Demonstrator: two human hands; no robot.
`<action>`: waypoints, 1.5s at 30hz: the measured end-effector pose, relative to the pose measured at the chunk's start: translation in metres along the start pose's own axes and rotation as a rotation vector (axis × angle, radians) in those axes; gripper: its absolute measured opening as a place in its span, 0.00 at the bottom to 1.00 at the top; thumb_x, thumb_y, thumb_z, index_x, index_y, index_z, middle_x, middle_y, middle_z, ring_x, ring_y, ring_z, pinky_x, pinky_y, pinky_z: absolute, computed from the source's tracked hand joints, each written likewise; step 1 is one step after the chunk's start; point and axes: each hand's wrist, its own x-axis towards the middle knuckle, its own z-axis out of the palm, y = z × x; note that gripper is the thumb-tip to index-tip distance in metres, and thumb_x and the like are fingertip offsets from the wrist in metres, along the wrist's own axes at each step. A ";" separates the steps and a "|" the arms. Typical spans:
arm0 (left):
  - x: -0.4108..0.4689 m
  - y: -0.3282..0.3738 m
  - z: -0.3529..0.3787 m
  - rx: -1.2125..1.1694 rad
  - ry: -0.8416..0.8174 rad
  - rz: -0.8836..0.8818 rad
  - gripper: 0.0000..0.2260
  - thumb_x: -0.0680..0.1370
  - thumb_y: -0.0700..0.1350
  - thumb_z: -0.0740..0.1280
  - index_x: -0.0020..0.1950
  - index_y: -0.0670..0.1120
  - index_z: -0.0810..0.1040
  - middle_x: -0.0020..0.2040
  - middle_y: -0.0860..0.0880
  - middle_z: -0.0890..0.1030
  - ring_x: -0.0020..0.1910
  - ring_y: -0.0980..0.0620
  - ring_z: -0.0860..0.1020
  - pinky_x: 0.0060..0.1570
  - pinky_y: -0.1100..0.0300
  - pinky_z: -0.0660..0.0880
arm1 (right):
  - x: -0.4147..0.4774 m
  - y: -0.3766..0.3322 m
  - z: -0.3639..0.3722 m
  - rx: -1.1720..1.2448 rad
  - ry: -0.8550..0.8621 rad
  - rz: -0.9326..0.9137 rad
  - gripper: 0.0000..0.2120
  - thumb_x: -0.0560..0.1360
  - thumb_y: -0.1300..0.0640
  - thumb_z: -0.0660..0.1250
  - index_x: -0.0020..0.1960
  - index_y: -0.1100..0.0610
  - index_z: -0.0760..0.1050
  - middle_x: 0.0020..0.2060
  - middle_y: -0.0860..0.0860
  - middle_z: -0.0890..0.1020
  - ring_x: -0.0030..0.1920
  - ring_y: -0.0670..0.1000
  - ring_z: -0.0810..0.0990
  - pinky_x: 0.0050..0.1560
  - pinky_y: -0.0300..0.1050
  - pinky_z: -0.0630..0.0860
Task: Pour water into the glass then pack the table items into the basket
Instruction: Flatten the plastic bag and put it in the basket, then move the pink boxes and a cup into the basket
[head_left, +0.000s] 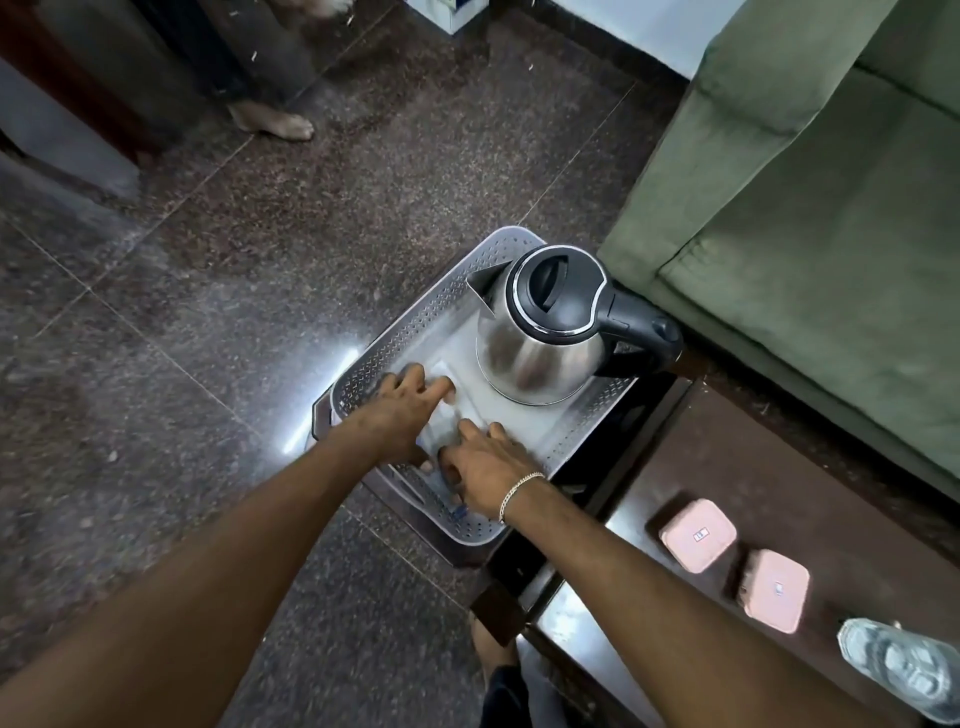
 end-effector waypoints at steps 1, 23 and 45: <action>0.000 0.002 -0.002 0.010 -0.003 -0.017 0.46 0.62 0.53 0.86 0.71 0.57 0.62 0.66 0.46 0.63 0.68 0.37 0.68 0.66 0.37 0.74 | -0.001 0.000 0.000 0.003 -0.013 0.006 0.09 0.73 0.53 0.74 0.52 0.48 0.78 0.62 0.52 0.68 0.63 0.63 0.69 0.59 0.57 0.76; -0.064 0.168 0.018 -0.186 0.372 0.382 0.21 0.76 0.49 0.77 0.65 0.46 0.73 0.60 0.47 0.71 0.57 0.45 0.75 0.58 0.51 0.73 | -0.187 0.107 0.059 0.404 0.806 0.107 0.10 0.77 0.58 0.69 0.58 0.54 0.77 0.53 0.52 0.74 0.52 0.56 0.76 0.56 0.50 0.75; 0.067 0.359 0.138 0.334 0.072 0.449 0.46 0.67 0.46 0.82 0.79 0.48 0.60 0.74 0.42 0.60 0.65 0.38 0.69 0.68 0.45 0.72 | -0.270 0.318 0.159 0.134 0.320 0.560 0.47 0.67 0.39 0.72 0.80 0.51 0.56 0.72 0.48 0.68 0.68 0.57 0.68 0.61 0.60 0.66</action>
